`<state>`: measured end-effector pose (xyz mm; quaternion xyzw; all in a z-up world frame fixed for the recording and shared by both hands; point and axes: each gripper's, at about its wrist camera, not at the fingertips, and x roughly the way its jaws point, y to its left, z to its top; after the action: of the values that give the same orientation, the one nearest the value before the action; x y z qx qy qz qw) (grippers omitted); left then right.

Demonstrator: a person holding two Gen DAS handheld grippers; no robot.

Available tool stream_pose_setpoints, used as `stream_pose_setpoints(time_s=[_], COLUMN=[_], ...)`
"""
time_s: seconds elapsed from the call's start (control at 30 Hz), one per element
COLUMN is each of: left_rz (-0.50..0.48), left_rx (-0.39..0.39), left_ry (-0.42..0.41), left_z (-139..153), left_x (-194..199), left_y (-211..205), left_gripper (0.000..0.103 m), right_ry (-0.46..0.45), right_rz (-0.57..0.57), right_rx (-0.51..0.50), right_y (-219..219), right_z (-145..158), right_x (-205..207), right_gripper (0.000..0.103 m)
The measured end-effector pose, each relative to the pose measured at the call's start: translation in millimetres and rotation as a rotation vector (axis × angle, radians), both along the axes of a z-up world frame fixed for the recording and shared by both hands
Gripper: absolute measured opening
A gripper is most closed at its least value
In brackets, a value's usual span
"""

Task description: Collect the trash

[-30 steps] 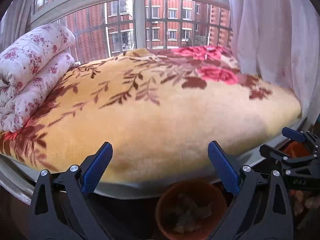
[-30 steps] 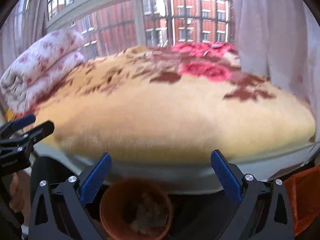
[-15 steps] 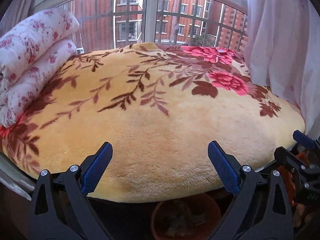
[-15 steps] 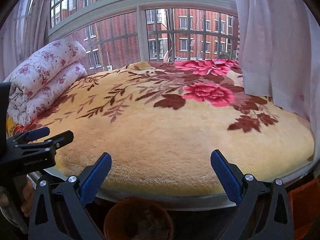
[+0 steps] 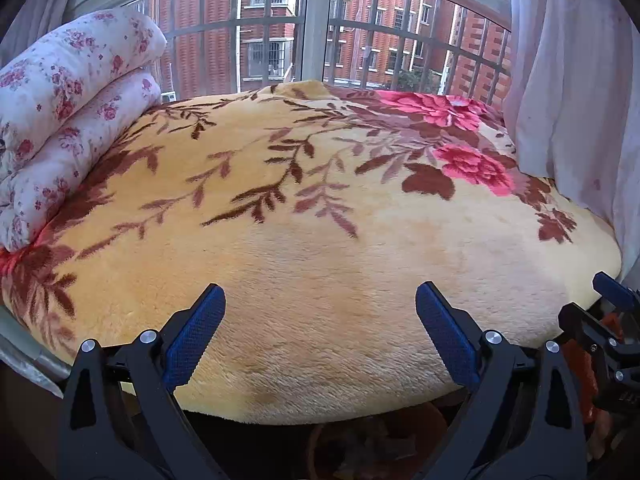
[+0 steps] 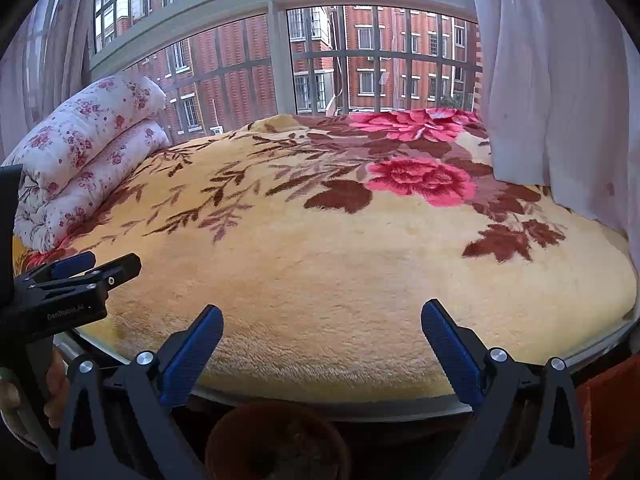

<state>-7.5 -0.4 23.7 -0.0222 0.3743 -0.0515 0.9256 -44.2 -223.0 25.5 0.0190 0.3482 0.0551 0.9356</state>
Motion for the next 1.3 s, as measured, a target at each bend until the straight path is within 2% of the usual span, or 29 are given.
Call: stream_pose_setpoints(time_s=[0.13,0.7,0.9,1.03,1.3], left_rz=[-0.001,-0.017,-0.002,0.005,0.021], left_rx=[0.016,-0.013,-0.032,-0.007,0.007], left_ry=[-0.002,0.010,-0.018,-0.028,0.027], left_z=[-2,-5,-2,0,-10], left_x=[1,3,-1,-1,7], left_y=[-1,-2,2,1,4], left_gripper=[0.094,0.094,0.096,0.096,0.096], right_ry=[0.009,0.019,0.028,0.031,0.028], right_rz=[-0.003,-0.003,0.003,0.001,-0.009], right_rx=[-0.004,0.002,0.001,-0.002,0.001], right_y=[0,0,2,2,-2], right_z=[-3,-7,-11,-12,-10], right_x=[0,0,1,1,3], right_gripper=[0.098,0.098,0.098,0.098,0.098])
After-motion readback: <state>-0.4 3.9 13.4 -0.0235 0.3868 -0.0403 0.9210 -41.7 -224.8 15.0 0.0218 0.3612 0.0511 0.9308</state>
